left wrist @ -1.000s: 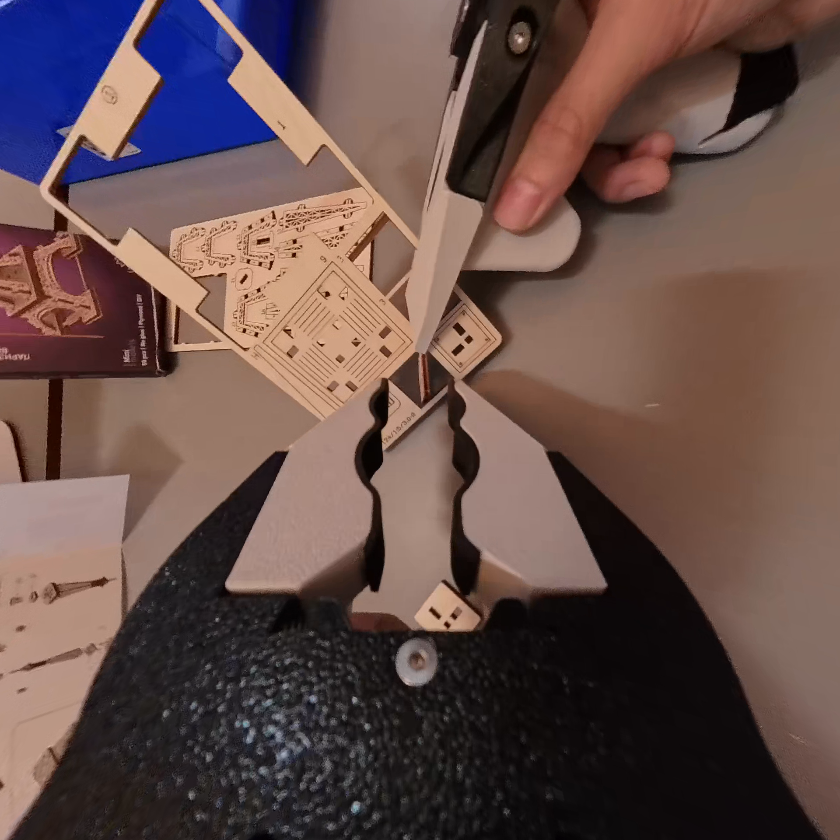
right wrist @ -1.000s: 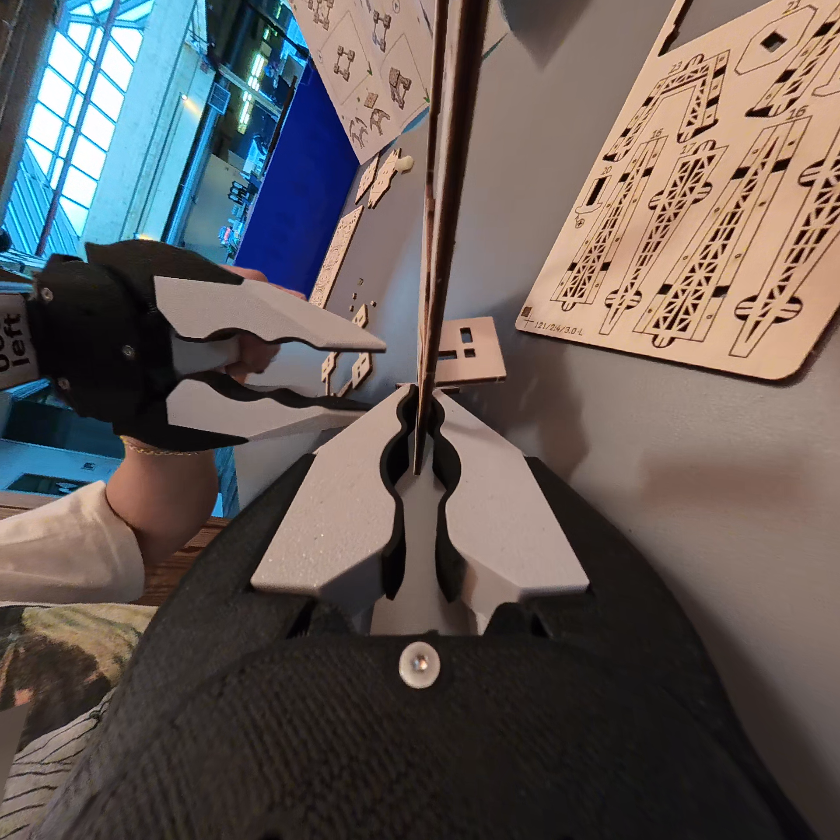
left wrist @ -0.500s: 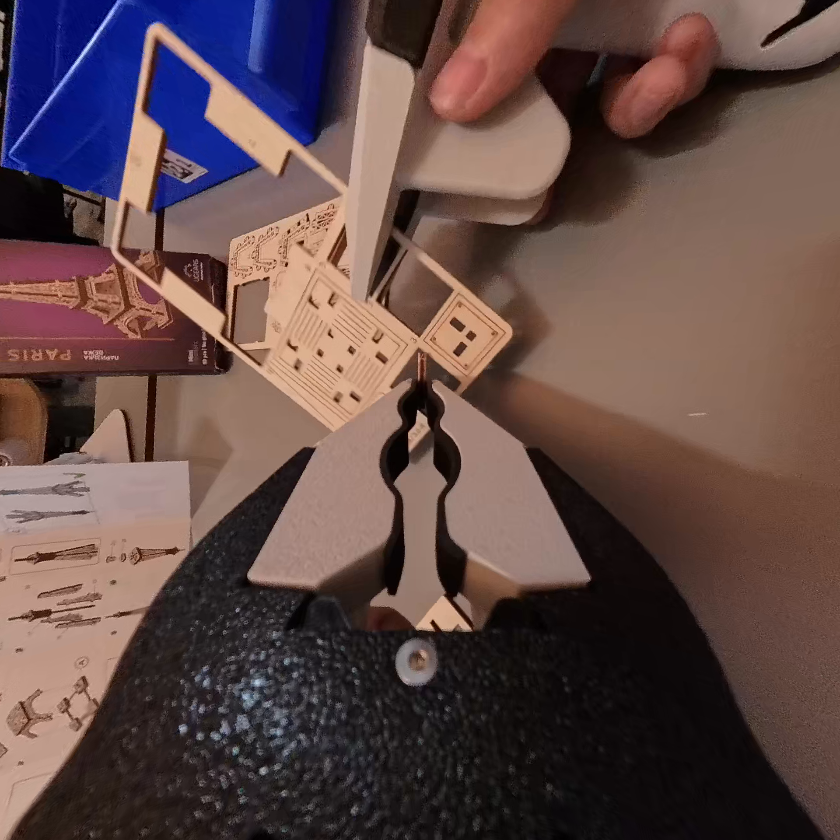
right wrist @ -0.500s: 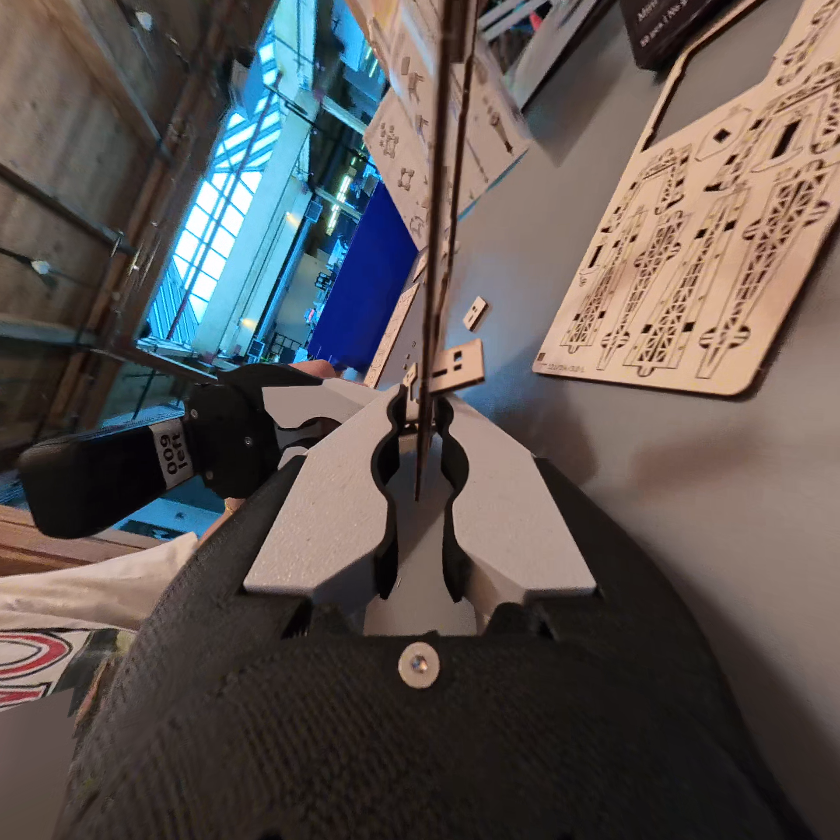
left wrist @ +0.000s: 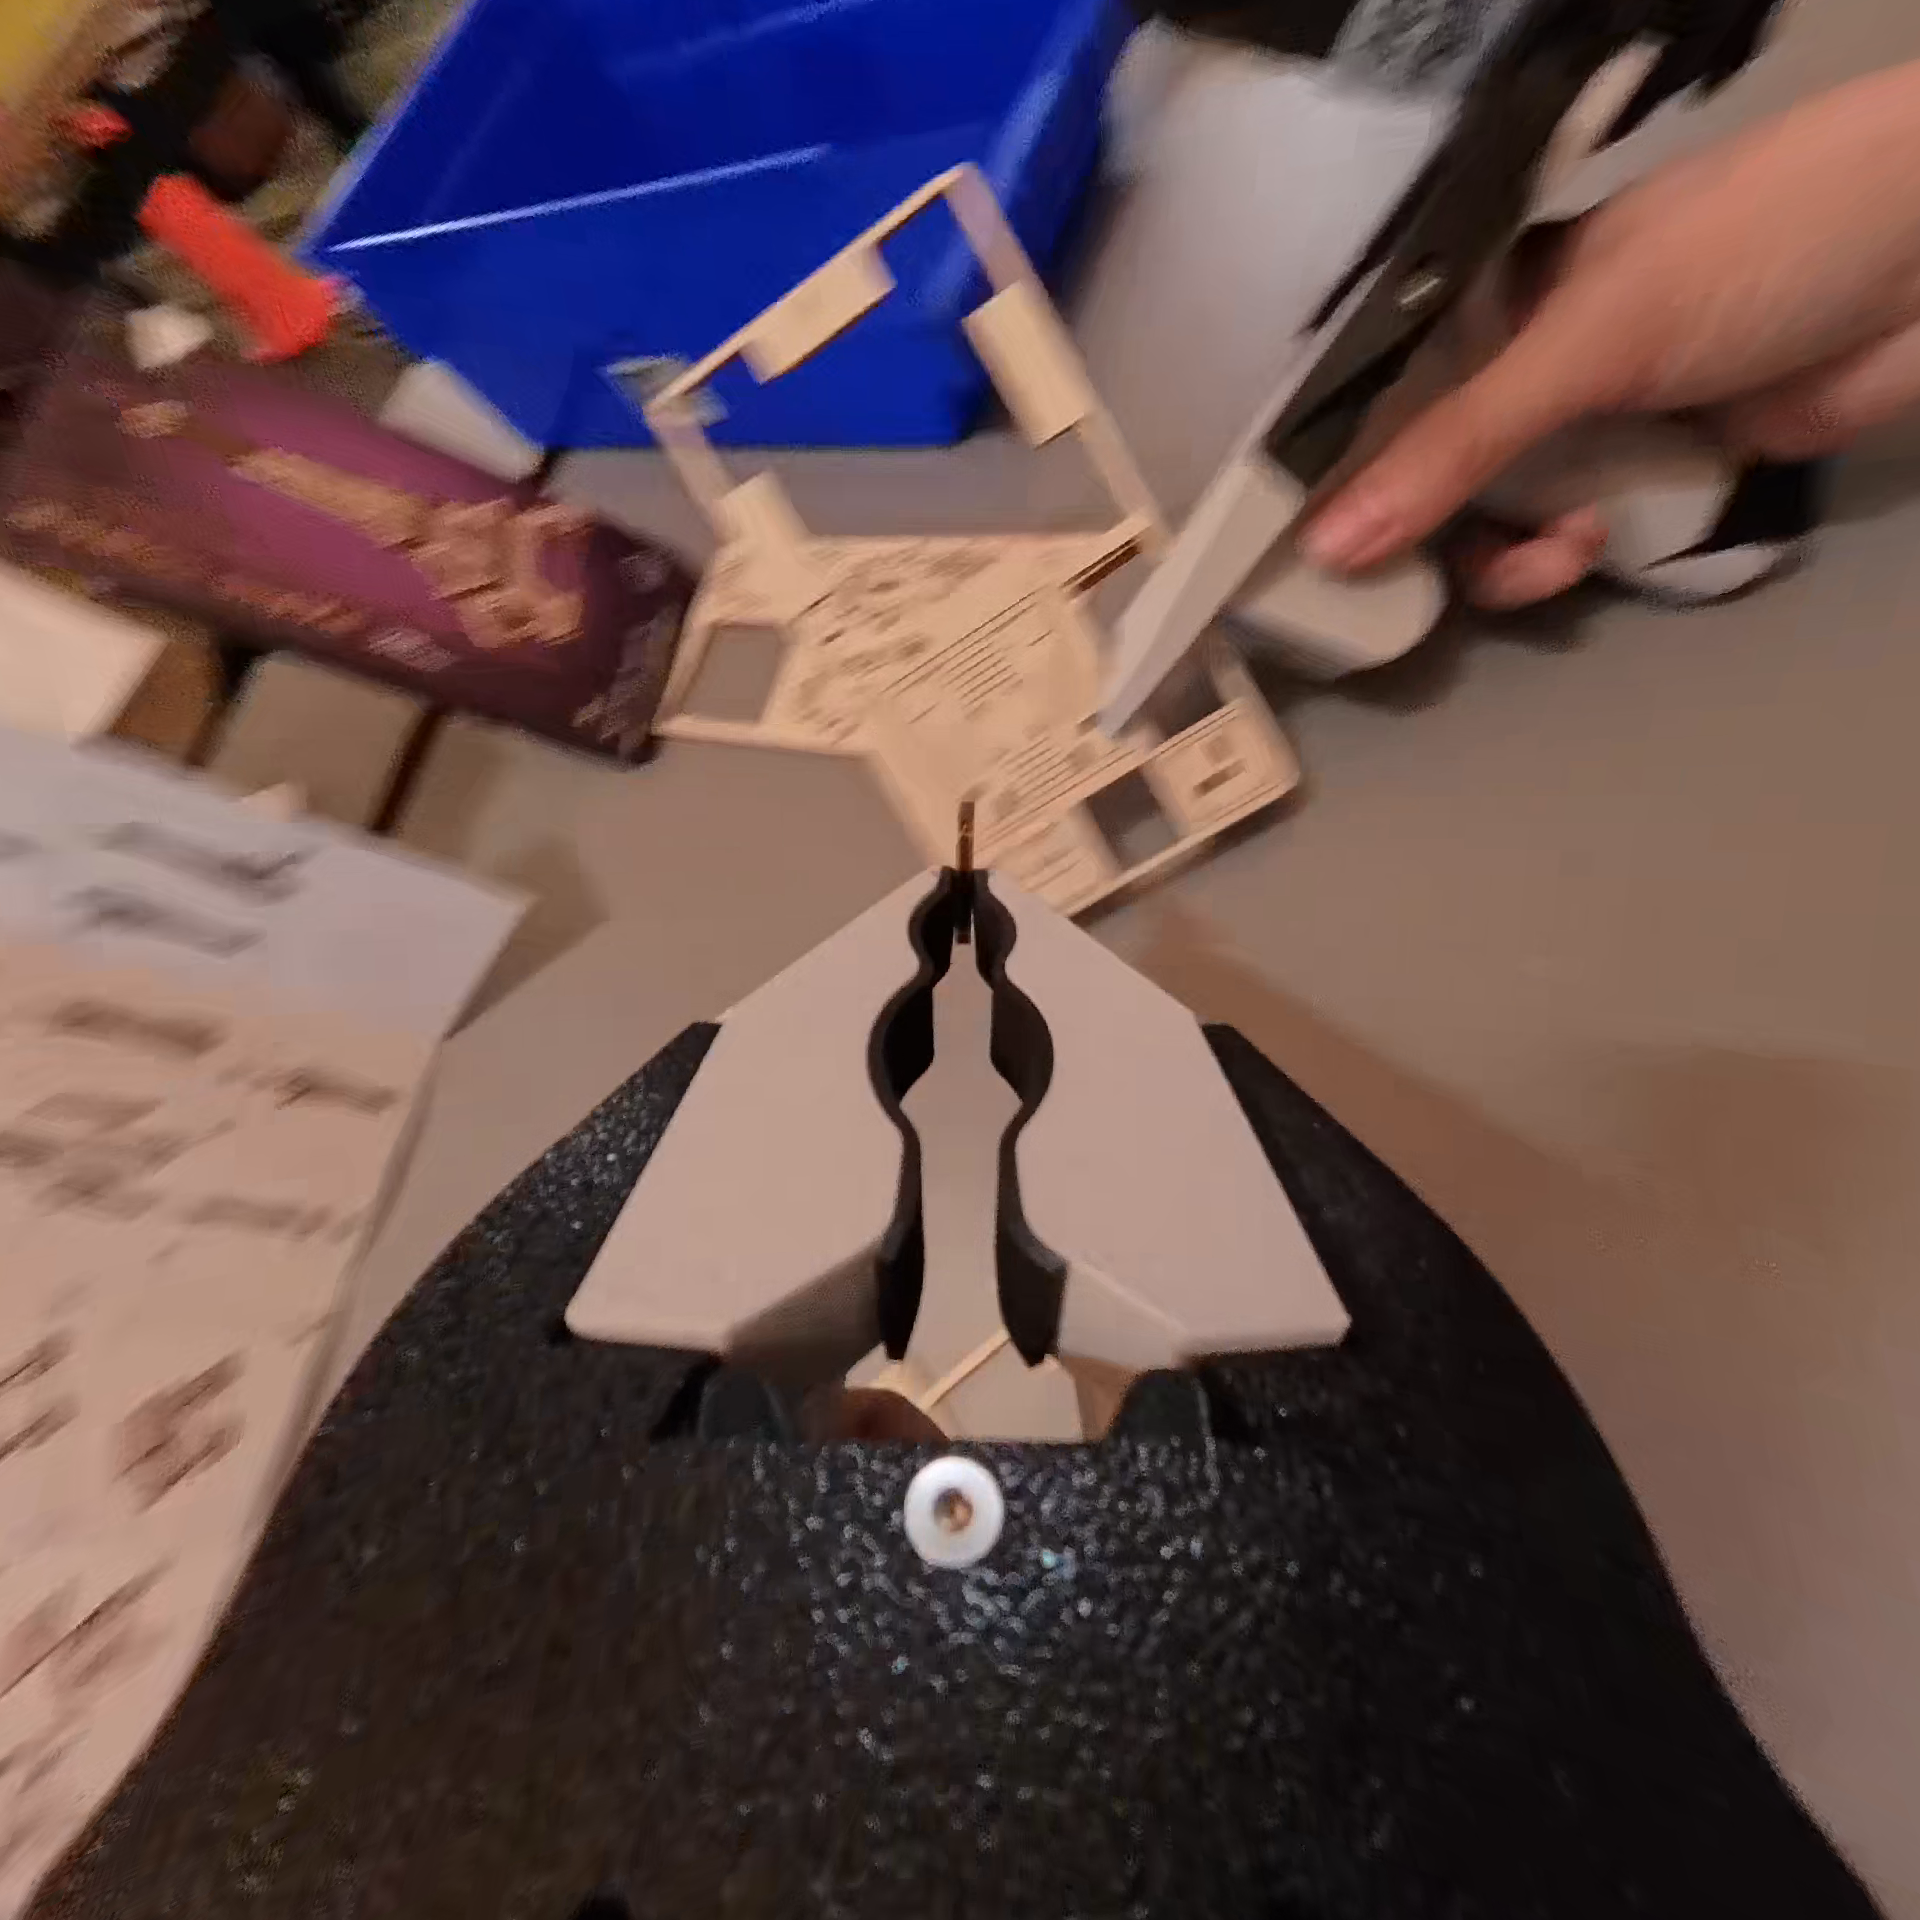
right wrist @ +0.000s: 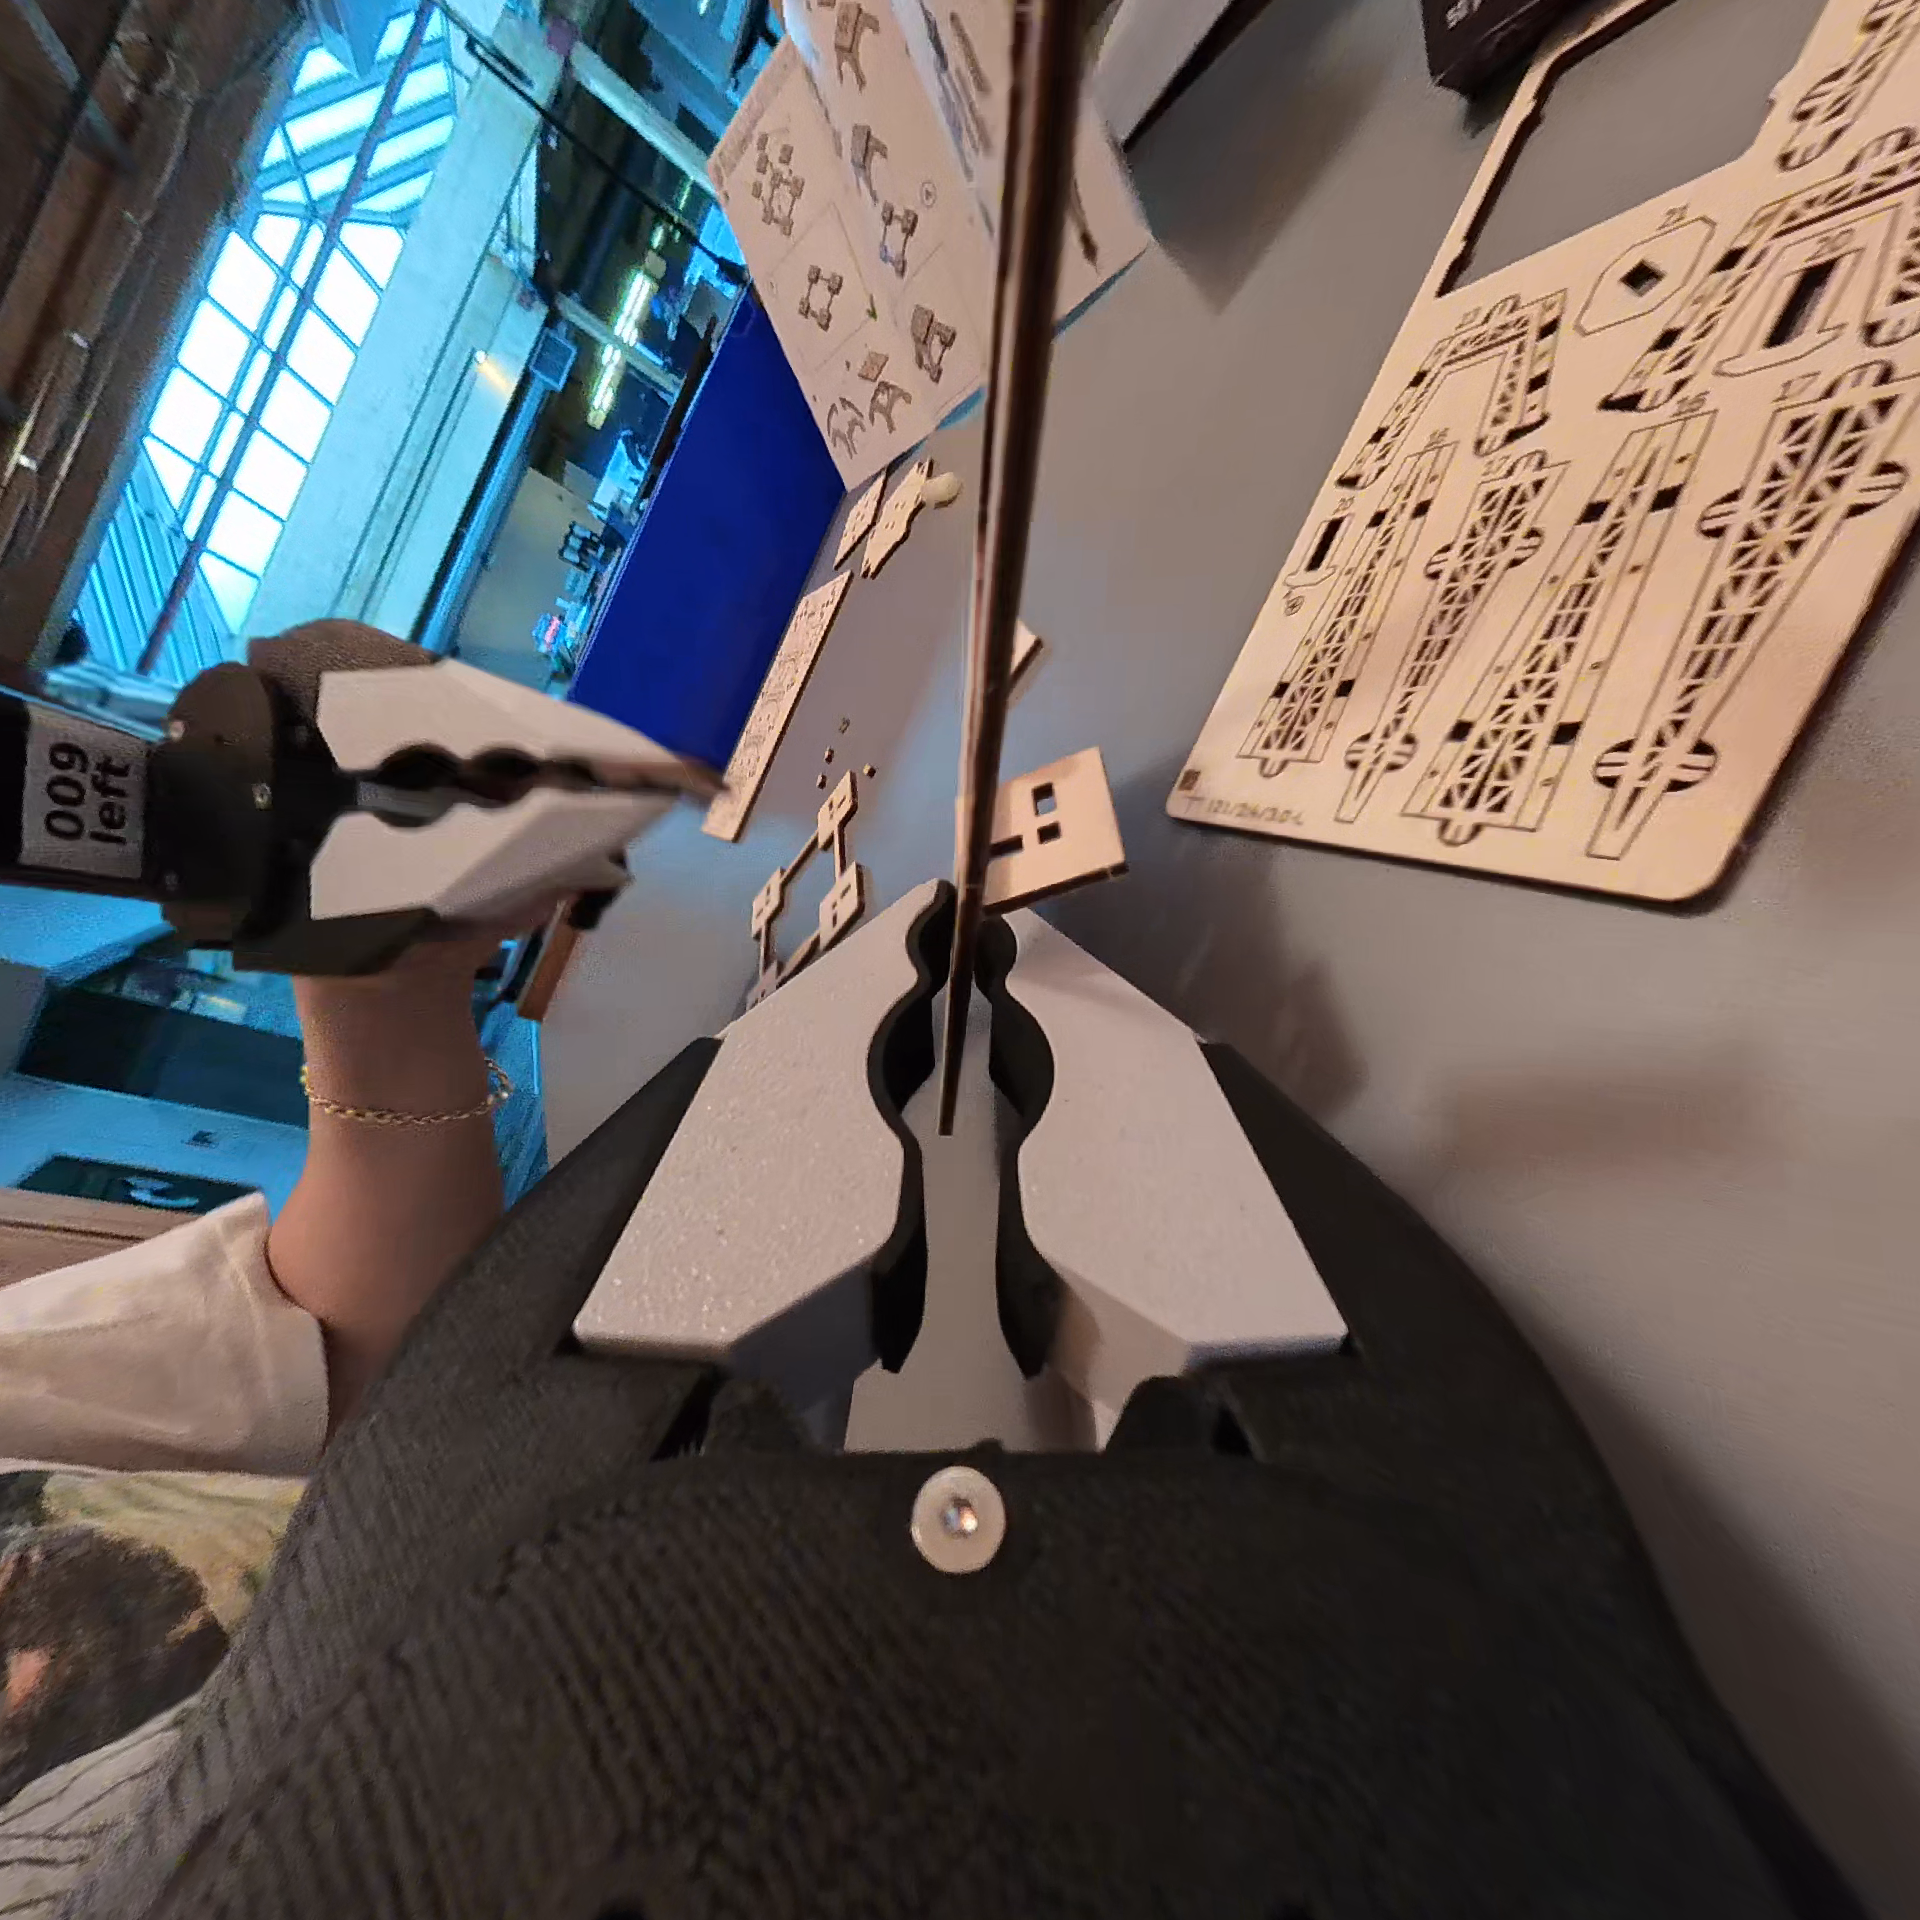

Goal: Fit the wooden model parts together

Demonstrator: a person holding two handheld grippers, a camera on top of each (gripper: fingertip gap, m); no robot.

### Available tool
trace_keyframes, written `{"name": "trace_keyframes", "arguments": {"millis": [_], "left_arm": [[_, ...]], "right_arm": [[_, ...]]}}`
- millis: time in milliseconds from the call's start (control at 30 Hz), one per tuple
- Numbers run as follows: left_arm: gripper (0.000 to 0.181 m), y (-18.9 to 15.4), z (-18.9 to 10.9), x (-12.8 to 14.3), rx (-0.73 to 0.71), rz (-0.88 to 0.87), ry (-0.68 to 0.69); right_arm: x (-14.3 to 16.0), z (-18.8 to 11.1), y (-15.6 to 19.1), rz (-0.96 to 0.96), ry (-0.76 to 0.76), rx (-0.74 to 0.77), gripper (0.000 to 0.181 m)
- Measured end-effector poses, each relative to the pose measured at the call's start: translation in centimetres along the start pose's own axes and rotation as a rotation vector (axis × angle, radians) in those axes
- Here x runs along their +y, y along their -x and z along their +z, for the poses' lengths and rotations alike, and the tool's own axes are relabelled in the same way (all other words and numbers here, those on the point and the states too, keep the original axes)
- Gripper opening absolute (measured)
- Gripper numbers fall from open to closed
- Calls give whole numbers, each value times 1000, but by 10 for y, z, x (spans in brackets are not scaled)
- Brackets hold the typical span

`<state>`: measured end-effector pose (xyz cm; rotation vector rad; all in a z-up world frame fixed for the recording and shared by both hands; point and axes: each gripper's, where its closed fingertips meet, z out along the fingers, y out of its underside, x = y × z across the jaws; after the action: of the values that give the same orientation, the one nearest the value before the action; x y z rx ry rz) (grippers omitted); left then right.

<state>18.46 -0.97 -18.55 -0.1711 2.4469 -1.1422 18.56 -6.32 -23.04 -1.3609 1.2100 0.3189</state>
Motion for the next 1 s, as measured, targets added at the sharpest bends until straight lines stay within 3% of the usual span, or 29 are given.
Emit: {"name": "trace_keyframes", "arguments": {"millis": [100, 200, 467, 533, 600, 700, 800, 900, 1000], "left_arm": [[0, 44, -28, 53, -154, 100, 202], [0, 64, -37, 99, -216, 161, 337], [1, 35, 2, 110, -72, 254, 397], [19, 29, 1, 113, -52, 238, 398], [34, 22, -11, 105, -24, 184, 340], [55, 17, -26, 66, -24, -43, 121], [41, -3, -23, 23, 41, -287, -74], [38, -14, -4, 15, 125, -557, -103], [33, -36, -1, -18, 411, -794, -288]], "right_arm": [[-1, 0, -3, 12, -8, 10, 1], [1, 1, -4, 13, 9, 18, 1], [0, 1, -3, 12, 3, 18, 1], [0, 0, -2, 13, 0, 10, 1], [-1, 0, 0, 14, -6, -6, 1], [-2, -2, 6, 15, -15, -52, 1], [-5, -6, 16, 28, -32, -136, 1], [-18, -17, 39, 23, -109, -316, 0], [-30, -32, 56, 38, -194, -469, 1]]}}
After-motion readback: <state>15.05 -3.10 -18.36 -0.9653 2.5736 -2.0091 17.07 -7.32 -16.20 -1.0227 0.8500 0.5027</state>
